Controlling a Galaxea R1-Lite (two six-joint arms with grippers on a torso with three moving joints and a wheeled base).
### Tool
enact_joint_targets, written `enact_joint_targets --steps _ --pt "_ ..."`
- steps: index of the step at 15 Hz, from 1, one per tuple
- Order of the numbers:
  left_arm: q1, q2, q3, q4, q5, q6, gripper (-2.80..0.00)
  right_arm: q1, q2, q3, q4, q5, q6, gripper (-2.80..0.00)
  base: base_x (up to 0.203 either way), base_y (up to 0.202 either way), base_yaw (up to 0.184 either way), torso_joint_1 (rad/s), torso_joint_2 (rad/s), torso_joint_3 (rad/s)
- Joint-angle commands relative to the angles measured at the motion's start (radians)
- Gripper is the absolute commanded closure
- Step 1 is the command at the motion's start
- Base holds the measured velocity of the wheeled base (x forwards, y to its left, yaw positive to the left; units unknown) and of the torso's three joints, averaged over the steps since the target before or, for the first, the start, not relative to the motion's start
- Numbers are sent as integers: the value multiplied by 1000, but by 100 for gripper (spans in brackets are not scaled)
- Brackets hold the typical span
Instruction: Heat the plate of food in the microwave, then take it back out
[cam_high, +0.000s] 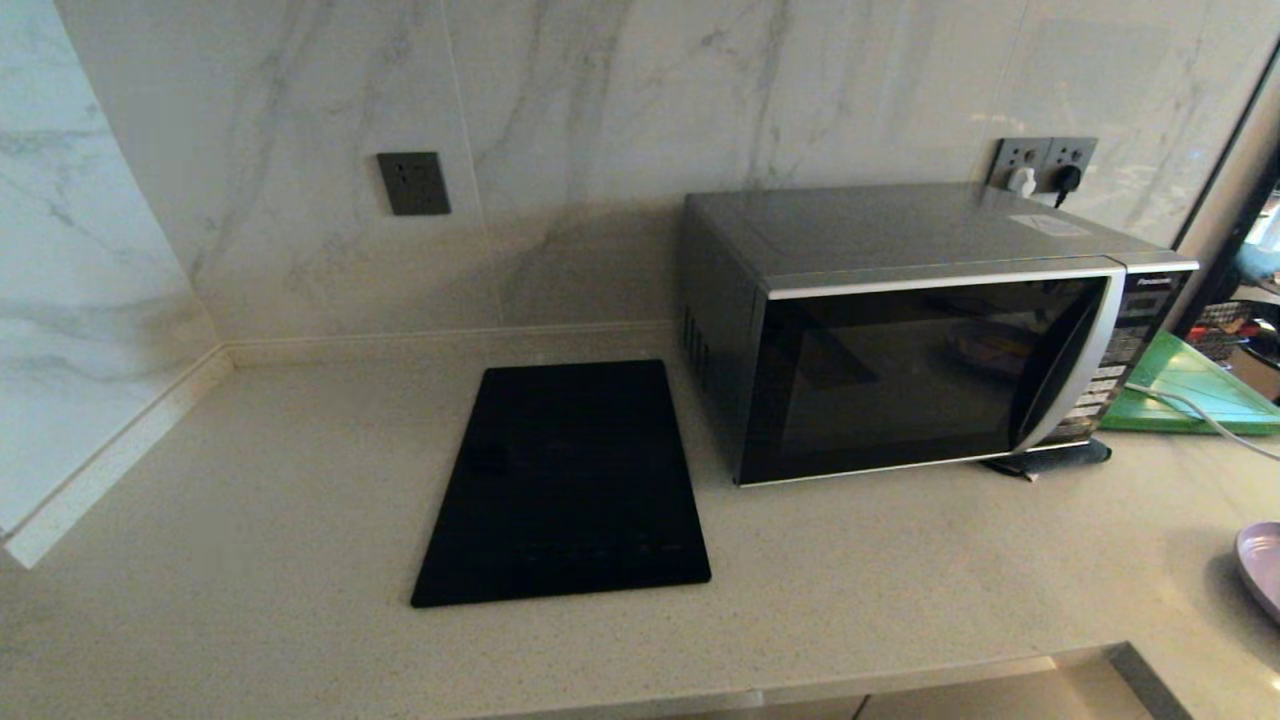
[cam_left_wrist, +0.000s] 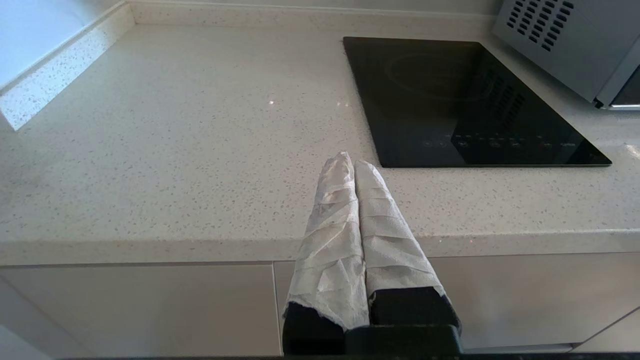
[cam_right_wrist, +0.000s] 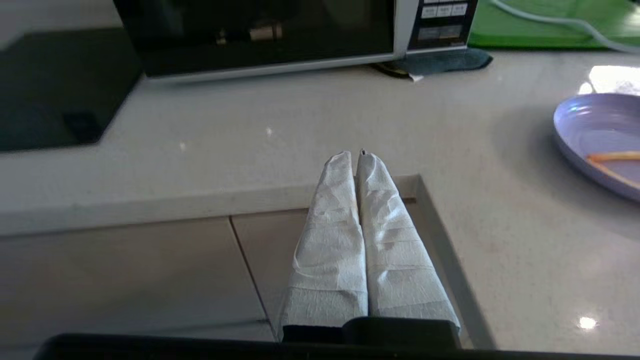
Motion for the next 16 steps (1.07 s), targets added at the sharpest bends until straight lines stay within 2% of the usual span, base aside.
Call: enact_joint_targets --steps 1,4,16 --pt "0 2 0 0 1 -1 0 0 2 11 -7 -3 21 0 0 0 0 0 0 0" --pt "0 2 0 0 1 -1 0 0 2 12 -7 -7 52 0 0 0 0 0 0 0" --pt "0 2 0 0 1 -1 0 0 2 12 -7 -6 52 0 0 0 0 0 0 0"
